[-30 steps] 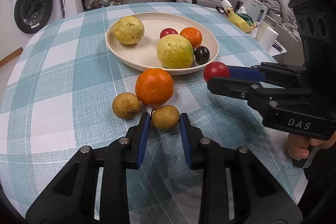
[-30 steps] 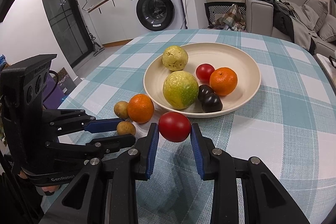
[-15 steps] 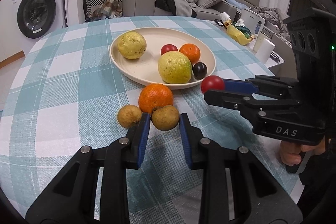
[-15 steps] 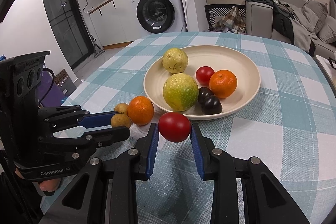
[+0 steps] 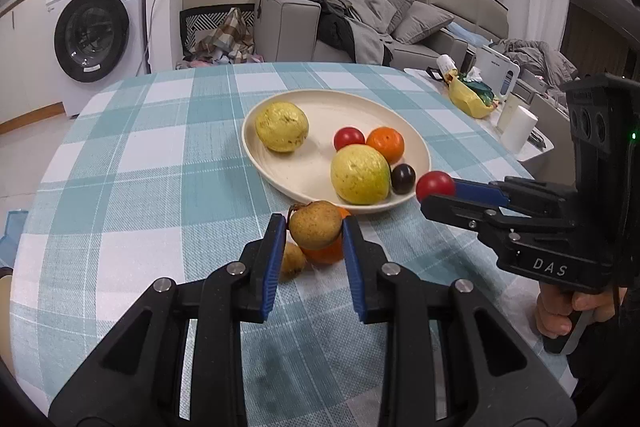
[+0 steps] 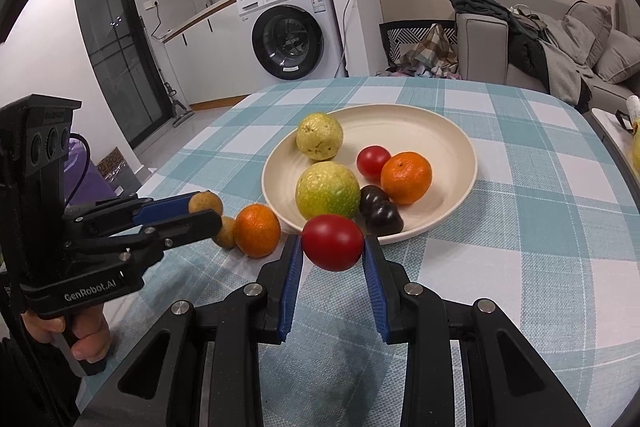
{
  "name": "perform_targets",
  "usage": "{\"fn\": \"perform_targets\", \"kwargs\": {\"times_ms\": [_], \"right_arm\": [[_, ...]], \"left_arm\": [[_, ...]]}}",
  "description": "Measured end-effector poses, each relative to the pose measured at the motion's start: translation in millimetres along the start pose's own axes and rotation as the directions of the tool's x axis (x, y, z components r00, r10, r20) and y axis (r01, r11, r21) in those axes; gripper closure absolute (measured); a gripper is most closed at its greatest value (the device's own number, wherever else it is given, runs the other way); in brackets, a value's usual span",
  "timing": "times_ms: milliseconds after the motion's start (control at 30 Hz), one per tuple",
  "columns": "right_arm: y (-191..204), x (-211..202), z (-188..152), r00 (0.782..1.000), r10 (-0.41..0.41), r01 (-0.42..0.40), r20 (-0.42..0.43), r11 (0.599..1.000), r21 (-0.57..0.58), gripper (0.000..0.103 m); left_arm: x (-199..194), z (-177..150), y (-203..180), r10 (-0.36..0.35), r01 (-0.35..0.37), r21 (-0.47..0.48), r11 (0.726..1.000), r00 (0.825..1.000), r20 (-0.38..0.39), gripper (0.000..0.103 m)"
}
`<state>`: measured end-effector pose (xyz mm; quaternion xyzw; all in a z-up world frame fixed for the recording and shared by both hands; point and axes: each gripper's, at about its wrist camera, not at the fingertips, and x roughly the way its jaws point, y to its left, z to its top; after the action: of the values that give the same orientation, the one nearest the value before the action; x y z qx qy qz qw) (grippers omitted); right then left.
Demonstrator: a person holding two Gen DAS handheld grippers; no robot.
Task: Organize fruits
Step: 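Carry the brown fruit with the left tool while the right carries the tomato to the plate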
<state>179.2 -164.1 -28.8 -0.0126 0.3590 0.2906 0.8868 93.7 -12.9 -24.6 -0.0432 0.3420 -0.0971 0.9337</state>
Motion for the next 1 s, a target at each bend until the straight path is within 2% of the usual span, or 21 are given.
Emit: {"fn": "perform_targets", "kwargs": {"times_ms": [533, 1000], "right_arm": [[-18.9, -6.2, 10.1, 0.995, -0.01, 0.002, 0.098, 0.997, 0.082, 0.071], [-29.3, -3.2, 15.1, 0.991, -0.061, 0.046, 0.119, 0.991, 0.125, 0.071]], "left_arm": [[16.4, 23.7, -4.0, 0.043, -0.043, 0.011, 0.999, 0.998, 0.039, 0.077], [44.9, 39.6, -4.1, 0.053, -0.053, 0.003, 0.999, 0.998, 0.031, 0.077]]}}
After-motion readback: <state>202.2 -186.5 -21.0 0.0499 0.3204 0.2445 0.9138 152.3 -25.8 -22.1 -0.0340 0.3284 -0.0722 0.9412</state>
